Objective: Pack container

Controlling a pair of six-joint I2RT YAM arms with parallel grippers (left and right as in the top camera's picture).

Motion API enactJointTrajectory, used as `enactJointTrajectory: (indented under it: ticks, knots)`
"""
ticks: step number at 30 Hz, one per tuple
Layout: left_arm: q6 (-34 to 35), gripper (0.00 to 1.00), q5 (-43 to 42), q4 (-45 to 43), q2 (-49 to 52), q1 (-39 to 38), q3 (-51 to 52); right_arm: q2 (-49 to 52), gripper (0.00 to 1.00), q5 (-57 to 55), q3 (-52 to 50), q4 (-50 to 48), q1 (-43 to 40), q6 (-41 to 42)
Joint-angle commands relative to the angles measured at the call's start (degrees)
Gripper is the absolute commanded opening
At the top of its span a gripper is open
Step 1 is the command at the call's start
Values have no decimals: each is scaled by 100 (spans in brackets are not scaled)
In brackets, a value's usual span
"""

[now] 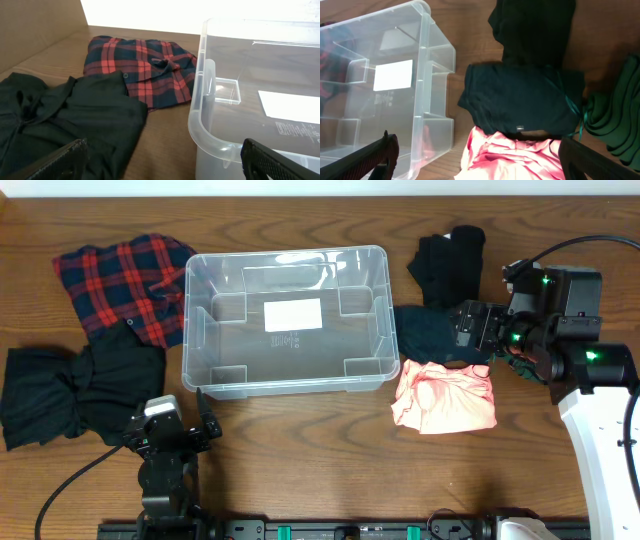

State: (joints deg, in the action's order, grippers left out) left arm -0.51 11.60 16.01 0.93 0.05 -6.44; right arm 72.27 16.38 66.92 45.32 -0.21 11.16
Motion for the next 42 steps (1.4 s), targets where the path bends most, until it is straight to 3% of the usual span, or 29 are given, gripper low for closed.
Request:
enactJointTrajectory:
  ticks: [1, 6, 14, 18, 22, 29, 36, 38, 42]
  knots:
    - [-98, 98, 92, 9, 4, 26, 136, 0, 99, -55, 144, -37, -48, 63]
    - [-90, 98, 52, -2, 4, 24, 136, 0, 99, -55, 144, -15, -48, 61]
    - [527, 98, -1759, -164, 7, 24, 136, 2, 99, -50, 144, 160, -48, 133]
    - [562, 98, -2201, 168, 79, 24, 76, 2, 99, -55, 144, 190, -48, 122]
    - [1298, 98, -2315, 503, 363, 26, -356, 2, 99, -55, 144, 190, -48, 122]
    - [1532, 98, -1818, 1080, 2000, 26, -2465, 0, 99, -55, 144, 190, -48, 122]
    - [638, 98, -1506, 2146, 4098, 26, -5364, 0, 99, -55, 144, 190, -48, 122]
    - [354, 98, -1097, 2299, 4454, 28, -5908, 0, 99, -55, 144, 190, -48, 122]
    - [643, 98, -107, 2507, 5097, 289, -6651, 0, 99, -55, 144, 190, -48, 122]
